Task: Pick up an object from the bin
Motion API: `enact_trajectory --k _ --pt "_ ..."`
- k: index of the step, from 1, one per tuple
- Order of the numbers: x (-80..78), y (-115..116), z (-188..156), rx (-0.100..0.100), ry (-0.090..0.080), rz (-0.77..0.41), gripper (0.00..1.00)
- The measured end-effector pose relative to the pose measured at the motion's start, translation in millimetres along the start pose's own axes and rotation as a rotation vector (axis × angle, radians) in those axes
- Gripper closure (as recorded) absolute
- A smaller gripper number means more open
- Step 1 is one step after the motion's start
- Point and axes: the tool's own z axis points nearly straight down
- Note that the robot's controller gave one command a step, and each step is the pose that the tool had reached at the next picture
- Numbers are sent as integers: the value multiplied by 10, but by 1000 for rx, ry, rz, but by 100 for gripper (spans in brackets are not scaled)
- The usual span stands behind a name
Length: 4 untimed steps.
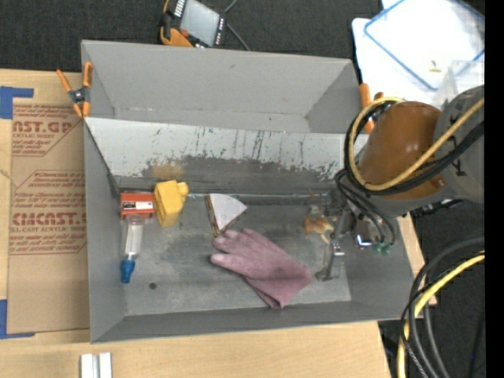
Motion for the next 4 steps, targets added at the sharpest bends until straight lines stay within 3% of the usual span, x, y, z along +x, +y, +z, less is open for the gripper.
enact_trajectory --k 1,2,3,4 --pt "-16 3 -46 1 -7 -1 0" --pt "175 611 829 -3 0 286 0" --pt "50 851 163 -1 -10 310 0" --pt "170 645 735 1 7 296 0"
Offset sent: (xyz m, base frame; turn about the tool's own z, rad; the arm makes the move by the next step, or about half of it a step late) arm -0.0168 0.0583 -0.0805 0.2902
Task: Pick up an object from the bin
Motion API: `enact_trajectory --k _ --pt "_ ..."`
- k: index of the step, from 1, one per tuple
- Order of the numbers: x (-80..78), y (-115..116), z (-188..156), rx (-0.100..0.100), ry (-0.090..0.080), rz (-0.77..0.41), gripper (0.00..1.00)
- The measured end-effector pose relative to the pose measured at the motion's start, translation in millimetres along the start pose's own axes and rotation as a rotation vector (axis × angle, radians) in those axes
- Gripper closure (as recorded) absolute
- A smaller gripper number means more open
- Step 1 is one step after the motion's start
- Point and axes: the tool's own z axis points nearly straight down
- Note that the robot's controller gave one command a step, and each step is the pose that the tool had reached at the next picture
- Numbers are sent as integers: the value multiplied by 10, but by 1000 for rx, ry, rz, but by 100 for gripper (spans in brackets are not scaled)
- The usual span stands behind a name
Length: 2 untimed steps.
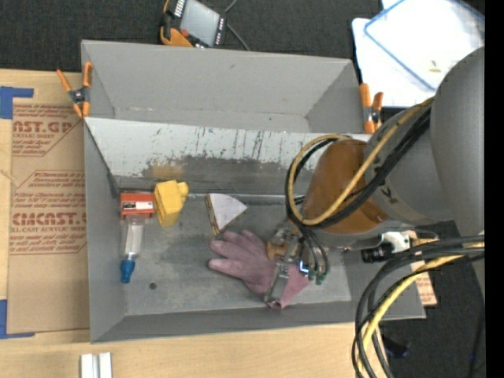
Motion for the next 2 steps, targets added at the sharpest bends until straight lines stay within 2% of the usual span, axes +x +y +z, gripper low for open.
enact_trajectory --k 1,2 --pt "151 351 73 -11 -18 413 0" --pt "1 5 5 0 0 9 100"
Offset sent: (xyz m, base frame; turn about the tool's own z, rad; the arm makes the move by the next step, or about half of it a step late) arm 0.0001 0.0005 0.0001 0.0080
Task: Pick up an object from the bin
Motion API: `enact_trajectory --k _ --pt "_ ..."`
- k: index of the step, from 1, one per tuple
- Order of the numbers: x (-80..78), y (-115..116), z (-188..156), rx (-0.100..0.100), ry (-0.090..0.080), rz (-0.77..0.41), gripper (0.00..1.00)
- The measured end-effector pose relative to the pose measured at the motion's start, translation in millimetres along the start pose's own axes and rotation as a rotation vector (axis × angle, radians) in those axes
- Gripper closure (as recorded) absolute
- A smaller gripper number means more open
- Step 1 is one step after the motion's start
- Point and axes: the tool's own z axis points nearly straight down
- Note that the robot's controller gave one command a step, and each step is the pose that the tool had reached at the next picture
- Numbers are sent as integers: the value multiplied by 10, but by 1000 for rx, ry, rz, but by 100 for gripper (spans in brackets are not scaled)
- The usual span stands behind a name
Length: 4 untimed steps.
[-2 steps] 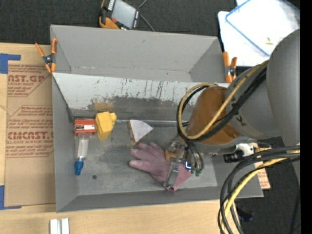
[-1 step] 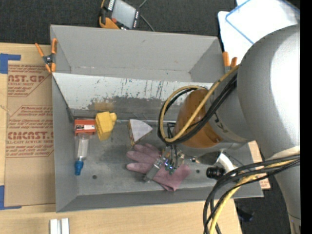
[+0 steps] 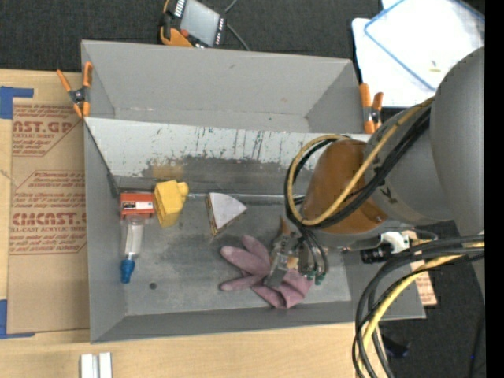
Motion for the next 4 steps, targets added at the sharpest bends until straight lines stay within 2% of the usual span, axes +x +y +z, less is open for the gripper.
enact_trajectory --k 1,2,4 --pt "0 0 0 0 0 -1 100" --pt "34 -5 -390 2 10 -1 100" --pt "22 -1 -1094 0 3 -1 100"
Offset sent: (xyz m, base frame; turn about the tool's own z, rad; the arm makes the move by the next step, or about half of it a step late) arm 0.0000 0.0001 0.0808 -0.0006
